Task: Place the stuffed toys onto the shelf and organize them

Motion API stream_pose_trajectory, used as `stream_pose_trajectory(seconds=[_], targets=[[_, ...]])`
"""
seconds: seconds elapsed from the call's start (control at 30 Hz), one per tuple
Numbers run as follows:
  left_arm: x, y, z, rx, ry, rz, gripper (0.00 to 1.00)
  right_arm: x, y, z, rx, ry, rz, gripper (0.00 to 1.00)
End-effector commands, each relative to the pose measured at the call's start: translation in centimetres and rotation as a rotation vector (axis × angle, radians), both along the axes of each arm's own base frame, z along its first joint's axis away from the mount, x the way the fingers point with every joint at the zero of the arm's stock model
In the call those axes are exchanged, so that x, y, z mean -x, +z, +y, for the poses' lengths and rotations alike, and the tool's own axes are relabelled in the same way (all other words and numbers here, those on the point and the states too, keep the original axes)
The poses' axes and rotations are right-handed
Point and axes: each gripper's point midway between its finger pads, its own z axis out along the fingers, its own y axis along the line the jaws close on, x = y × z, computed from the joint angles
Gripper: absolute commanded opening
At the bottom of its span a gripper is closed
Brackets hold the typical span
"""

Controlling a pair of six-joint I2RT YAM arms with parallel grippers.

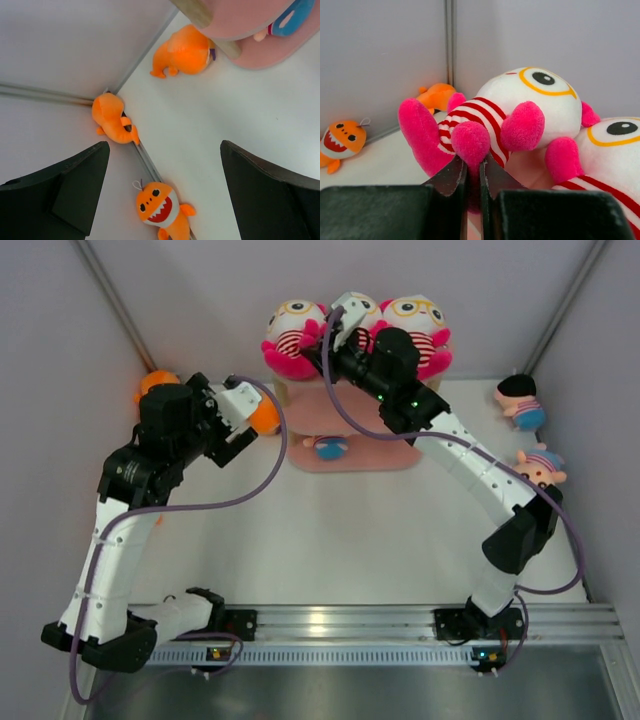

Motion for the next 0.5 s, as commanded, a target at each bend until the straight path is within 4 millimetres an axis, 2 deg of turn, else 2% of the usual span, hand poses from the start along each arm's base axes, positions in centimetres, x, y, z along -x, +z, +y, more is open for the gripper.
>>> stream_pose_trajectory(seconds=[0.0,0.03,0.07,0.13,0.17,0.2,0.27,0.37,0.47], targets=[[-0.2,0.0,0.9,0.075,0.109,-0.025,0.98,0.4,2.3,-0.3,-0.086,-0.014,-0.027,0.01],[-0.2,-0.3,0.8,0.074,0.105,-0.018,0.98,0.5,2.0,-0.2,-0.079,-0.007,-0.025,0.05],[-0.2,-0.6,0.9,0.065,0.104,-0.013,0.98,0.8,2.4,-0.5,-0.083,-0.007,-0.035,0.20],[-0.2,-0.7,1.0,0.058,0.108,-0.012,0.98,1.0,2.4,-1.1,-0.079,-0.022,-0.040,0.41],[-0.2,-0.6,1.1,0.054,0.111,-0.015,0.98,1.2,2.7,-1.3,-0.075,-0.024,-0.054,0.57],[-0.3,-0.6,1.2,0.048,0.116,-0.017,0.98,1.4,2.6,-1.4,-0.069,-0.024,-0.059,0.62],[-0.2,-0.5,1.2,0.057,0.117,-0.017,0.98,2.6,3.7,-1.7,-0.065,0.015,-0.109,0.72],[0.1,-0.8,0.3,0.105,0.088,0.003,0.98,4.2,5.8,-2.6,-0.076,0.033,-0.164,0.80],[0.2,-2.2,-0.3,0.114,0.067,0.042,0.98,5.9,8.2,-3.6,-0.087,0.053,-0.217,0.90]])
